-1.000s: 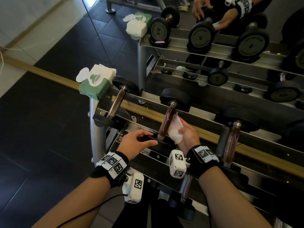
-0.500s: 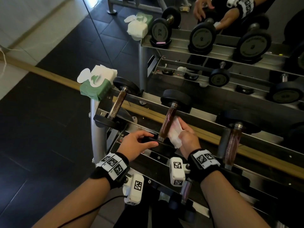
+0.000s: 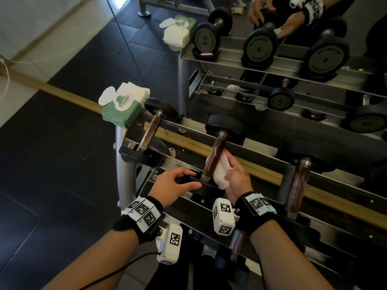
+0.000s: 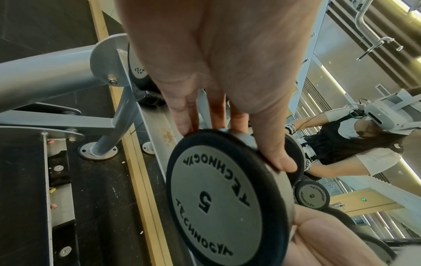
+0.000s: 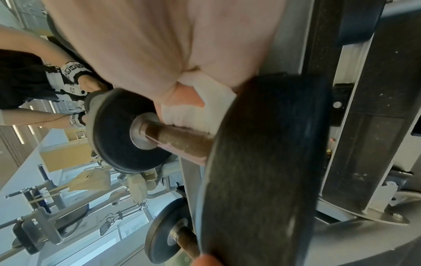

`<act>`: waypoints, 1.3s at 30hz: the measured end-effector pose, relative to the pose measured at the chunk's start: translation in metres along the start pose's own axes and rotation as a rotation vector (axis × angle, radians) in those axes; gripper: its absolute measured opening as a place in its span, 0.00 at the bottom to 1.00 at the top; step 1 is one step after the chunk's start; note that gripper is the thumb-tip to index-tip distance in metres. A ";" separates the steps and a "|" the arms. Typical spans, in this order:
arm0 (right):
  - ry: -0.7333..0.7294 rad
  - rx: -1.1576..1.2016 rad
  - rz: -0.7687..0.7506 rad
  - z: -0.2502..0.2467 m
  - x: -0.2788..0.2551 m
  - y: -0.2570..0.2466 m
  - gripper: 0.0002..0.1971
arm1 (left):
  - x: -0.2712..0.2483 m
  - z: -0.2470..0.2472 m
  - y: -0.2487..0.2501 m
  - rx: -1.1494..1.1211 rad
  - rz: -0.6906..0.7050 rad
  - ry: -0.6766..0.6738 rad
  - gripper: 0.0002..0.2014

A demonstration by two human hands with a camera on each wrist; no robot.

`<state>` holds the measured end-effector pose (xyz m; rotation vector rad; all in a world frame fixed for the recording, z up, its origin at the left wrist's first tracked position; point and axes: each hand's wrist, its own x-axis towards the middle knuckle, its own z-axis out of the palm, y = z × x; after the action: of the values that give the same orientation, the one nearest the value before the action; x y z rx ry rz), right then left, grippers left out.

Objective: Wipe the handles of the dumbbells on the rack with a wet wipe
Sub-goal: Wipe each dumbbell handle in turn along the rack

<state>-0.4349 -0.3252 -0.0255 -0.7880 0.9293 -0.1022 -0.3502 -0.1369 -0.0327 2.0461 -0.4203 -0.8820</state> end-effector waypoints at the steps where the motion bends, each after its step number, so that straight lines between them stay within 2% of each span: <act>1: -0.004 -0.013 0.007 -0.004 0.000 -0.002 0.40 | 0.001 0.000 -0.001 0.005 -0.001 -0.006 0.18; 8: -0.033 -0.008 0.081 0.015 0.024 -0.023 0.41 | 0.001 -0.001 0.000 -0.020 -0.007 -0.020 0.18; 15: -0.022 -0.134 0.101 0.003 0.010 -0.003 0.39 | 0.000 -0.002 0.001 -0.030 0.004 -0.020 0.18; 20: -0.066 -0.009 0.123 -0.009 0.001 -0.009 0.35 | 0.002 -0.001 0.000 -0.013 0.003 -0.012 0.18; 26: 0.028 0.012 0.095 0.012 0.017 -0.026 0.38 | 0.002 0.001 0.003 -0.041 0.006 0.002 0.16; 34: 0.054 -0.293 0.147 0.005 -0.007 -0.008 0.31 | 0.001 0.002 0.001 -0.058 0.005 -0.002 0.16; 39: 0.109 -0.187 0.169 -0.008 -0.001 -0.018 0.33 | -0.001 0.003 0.000 -0.045 0.009 0.005 0.16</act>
<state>-0.4374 -0.3423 -0.0160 -0.8794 1.1168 0.0910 -0.3528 -0.1380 -0.0338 2.0035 -0.4036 -0.8735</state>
